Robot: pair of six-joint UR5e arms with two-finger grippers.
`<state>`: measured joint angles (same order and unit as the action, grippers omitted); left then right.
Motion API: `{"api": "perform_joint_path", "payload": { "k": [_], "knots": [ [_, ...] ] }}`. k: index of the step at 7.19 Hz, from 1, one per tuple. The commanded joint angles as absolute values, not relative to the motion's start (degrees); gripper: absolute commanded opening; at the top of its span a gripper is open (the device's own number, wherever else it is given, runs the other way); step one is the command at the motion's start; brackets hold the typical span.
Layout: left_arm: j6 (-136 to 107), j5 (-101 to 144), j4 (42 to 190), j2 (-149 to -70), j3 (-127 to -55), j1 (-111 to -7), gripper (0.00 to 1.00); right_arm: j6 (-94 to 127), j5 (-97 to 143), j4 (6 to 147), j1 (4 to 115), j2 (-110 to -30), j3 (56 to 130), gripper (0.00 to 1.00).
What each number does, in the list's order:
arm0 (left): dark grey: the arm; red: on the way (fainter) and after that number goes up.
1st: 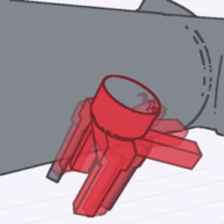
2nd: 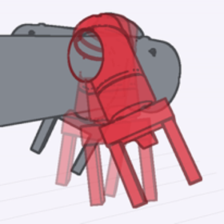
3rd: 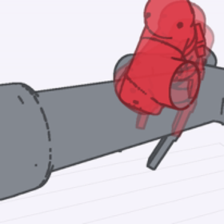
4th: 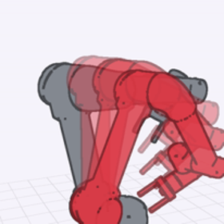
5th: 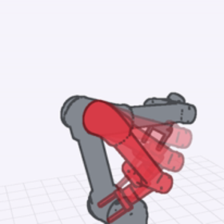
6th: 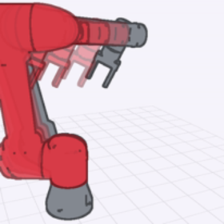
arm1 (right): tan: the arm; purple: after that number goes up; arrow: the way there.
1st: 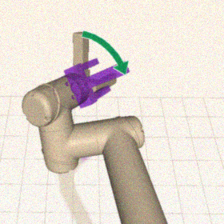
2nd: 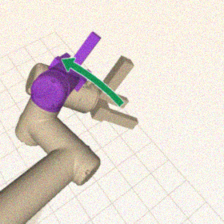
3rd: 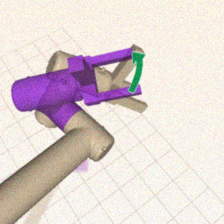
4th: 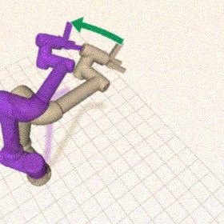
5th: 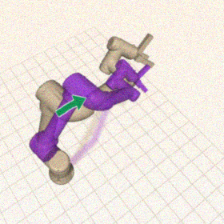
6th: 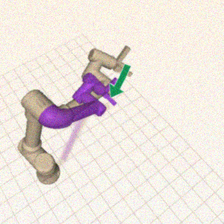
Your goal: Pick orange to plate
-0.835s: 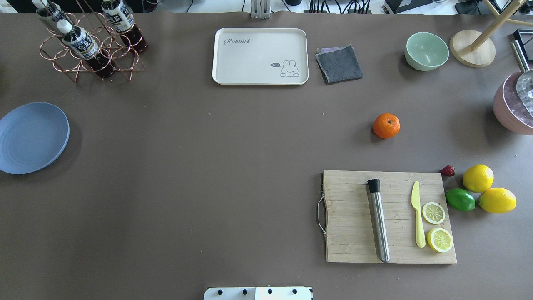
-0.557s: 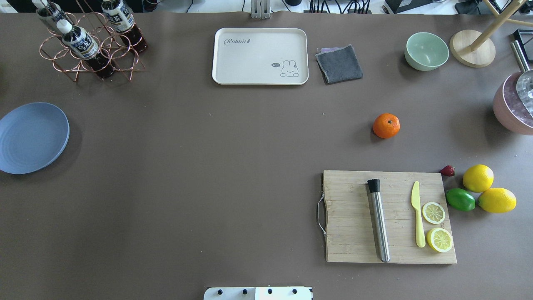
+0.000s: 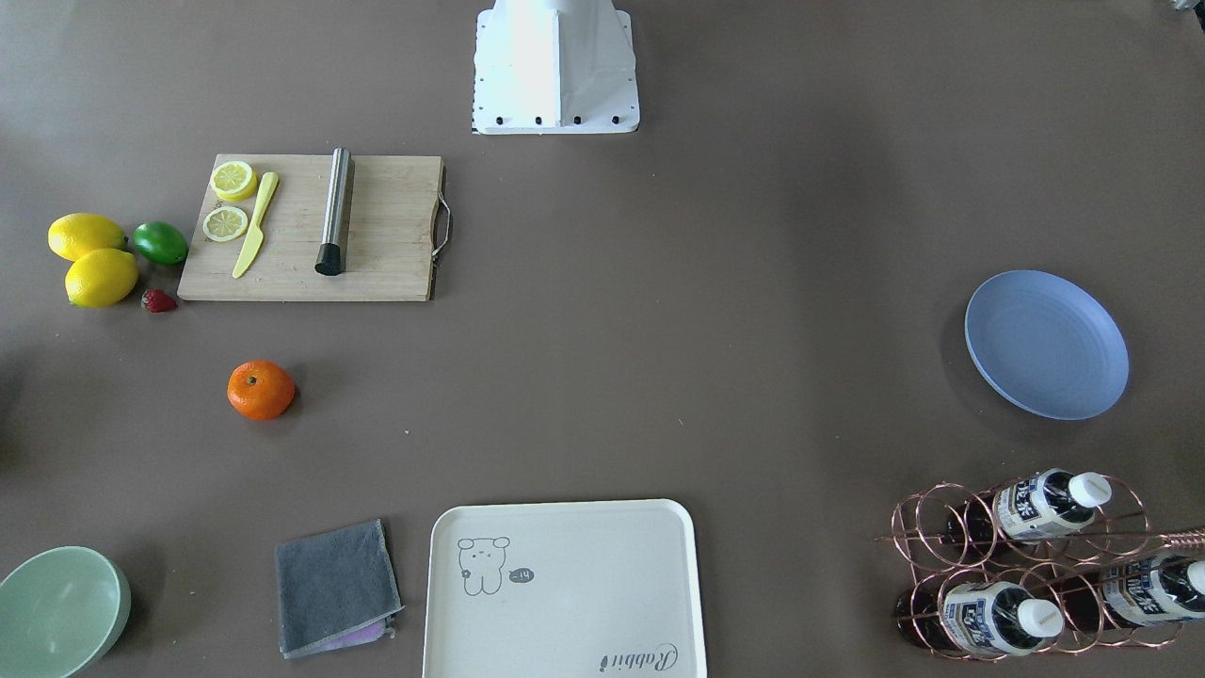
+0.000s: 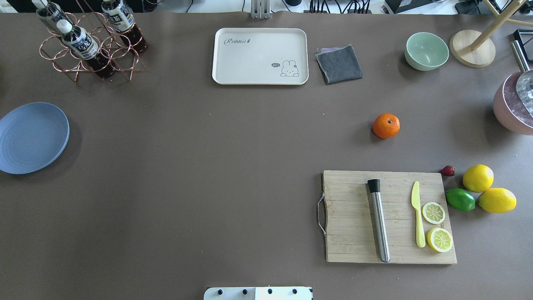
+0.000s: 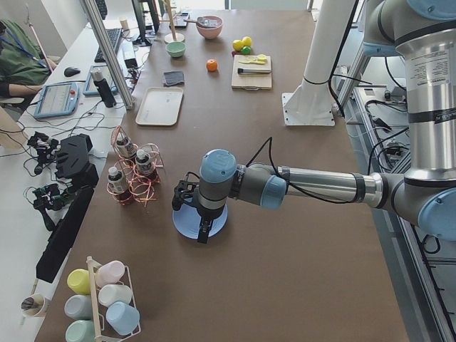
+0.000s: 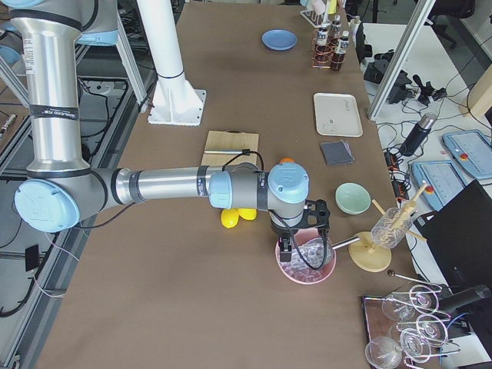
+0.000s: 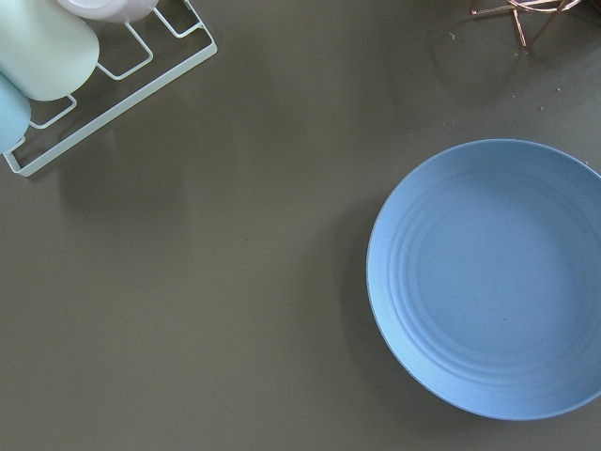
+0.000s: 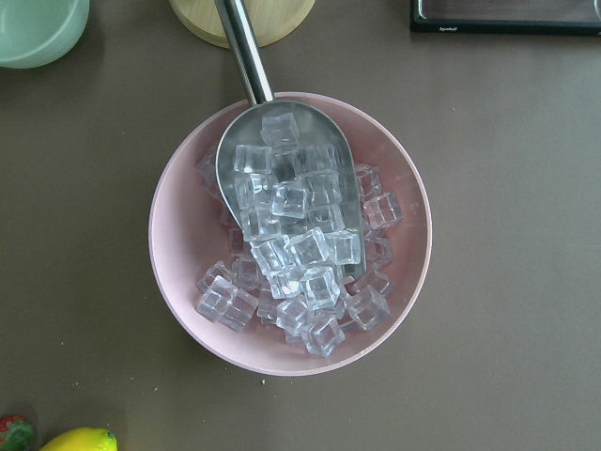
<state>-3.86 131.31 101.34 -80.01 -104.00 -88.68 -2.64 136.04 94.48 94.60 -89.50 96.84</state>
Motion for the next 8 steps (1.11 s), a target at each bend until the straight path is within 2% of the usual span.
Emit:
{"api": "perform_joint_path", "payload": {
  "k": [1,8],
  "knots": [
    [-4.1,131.2,101.3,-79.9,-103.7,-88.8,0.98,-2.6,135.9,94.5,94.6,-88.9,96.9,1.00],
    [-3.9,131.1,101.8,-81.2,-102.7,-87.8,0.98,-2.5,136.1,94.7,94.6,-88.9,97.2,1.00]
  ]
}}
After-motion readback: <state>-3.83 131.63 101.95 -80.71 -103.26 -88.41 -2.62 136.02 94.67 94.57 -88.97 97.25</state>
